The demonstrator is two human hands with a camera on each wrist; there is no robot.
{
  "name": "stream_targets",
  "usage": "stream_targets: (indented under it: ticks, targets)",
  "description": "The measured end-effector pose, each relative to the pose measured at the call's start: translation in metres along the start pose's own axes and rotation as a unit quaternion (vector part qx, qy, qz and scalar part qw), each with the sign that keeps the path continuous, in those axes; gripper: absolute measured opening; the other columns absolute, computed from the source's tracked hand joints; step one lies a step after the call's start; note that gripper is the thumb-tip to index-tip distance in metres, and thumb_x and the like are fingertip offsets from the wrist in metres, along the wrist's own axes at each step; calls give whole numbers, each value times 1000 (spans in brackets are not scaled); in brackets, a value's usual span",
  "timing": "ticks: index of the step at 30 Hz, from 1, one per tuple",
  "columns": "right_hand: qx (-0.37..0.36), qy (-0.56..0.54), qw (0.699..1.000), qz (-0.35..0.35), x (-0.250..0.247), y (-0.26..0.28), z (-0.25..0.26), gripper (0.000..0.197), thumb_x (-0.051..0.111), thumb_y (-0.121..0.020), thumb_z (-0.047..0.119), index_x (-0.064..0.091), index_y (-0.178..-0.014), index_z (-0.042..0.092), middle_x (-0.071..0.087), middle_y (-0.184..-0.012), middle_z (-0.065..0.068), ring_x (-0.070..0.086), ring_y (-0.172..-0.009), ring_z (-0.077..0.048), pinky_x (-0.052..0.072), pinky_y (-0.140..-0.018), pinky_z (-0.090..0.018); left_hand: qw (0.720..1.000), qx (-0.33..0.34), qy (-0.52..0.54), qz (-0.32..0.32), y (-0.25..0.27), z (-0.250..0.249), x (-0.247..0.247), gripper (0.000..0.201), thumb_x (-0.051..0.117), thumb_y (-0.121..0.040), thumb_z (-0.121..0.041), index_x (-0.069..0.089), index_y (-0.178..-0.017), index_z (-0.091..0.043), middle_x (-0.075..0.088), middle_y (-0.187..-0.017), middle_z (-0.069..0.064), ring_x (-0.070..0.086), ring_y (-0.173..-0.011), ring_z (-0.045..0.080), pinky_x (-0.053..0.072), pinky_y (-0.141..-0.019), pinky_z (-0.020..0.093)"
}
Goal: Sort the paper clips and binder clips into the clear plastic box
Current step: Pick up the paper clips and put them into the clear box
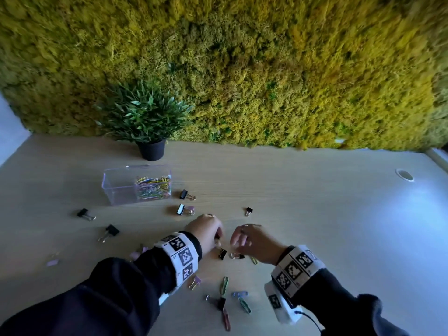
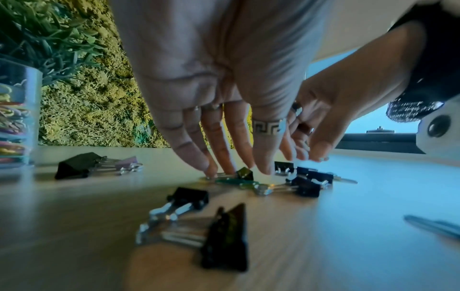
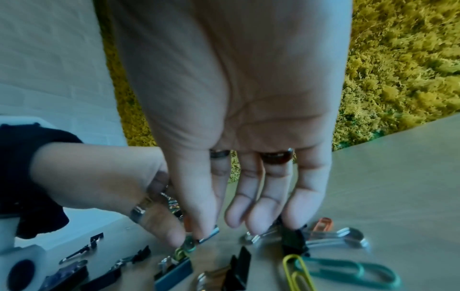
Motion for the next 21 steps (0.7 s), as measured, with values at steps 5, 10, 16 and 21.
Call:
stream_targets:
  ticks: [5, 10, 16, 21]
  targets:
    - [19, 60, 998, -15, -5, 10, -17, 29, 66, -78, 14, 62, -106, 15, 45, -90, 6, 47, -87, -12, 40, -79, -22, 1000, -7, 10, -24, -3, 3, 1, 20, 72, -74, -9, 66, -92, -12, 53, -96, 1, 55, -90, 18, 44, -79, 25]
    - [97, 84, 991, -31, -6, 25, -44, 66, 79, -66, 34, 45, -120, 18, 35, -116, -3, 44, -106, -23, 45, -94, -37, 998, -15, 22, -51, -1, 4, 1, 19, 67, -76, -5, 61, -92, -14, 49, -89, -4, 48, -82, 13, 39, -72, 23]
    - [103, 34, 992, -62, -2, 27, -52, 50, 76, -70, 36, 53, -110, 18, 40, -109, 1, 46, -103, -18, 44, -93, -30, 998, -10, 23, -61, 2, 6, -2, 22, 58, -78, 4, 58, -83, -17, 51, -87, -3, 52, -74, 14, 44, -70, 25]
    - [87, 30, 993, -69, -3, 25, -51, 46, 75, -73, 31, 53, -110, 16, 41, -103, 2, 51, -98, -22, 47, -90, -32, 998, -2, 41, -50, 5, 9, -2, 23, 63, -78, -1, 56, -84, -22, 51, -86, -4, 49, -77, 12, 39, -70, 19]
Point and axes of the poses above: each hand's wrist, its own y-axis away from the middle knuckle, its own x-axis out of the palm, z = x × y, the point moved 6 cm from there along -y, towards the middle knuckle
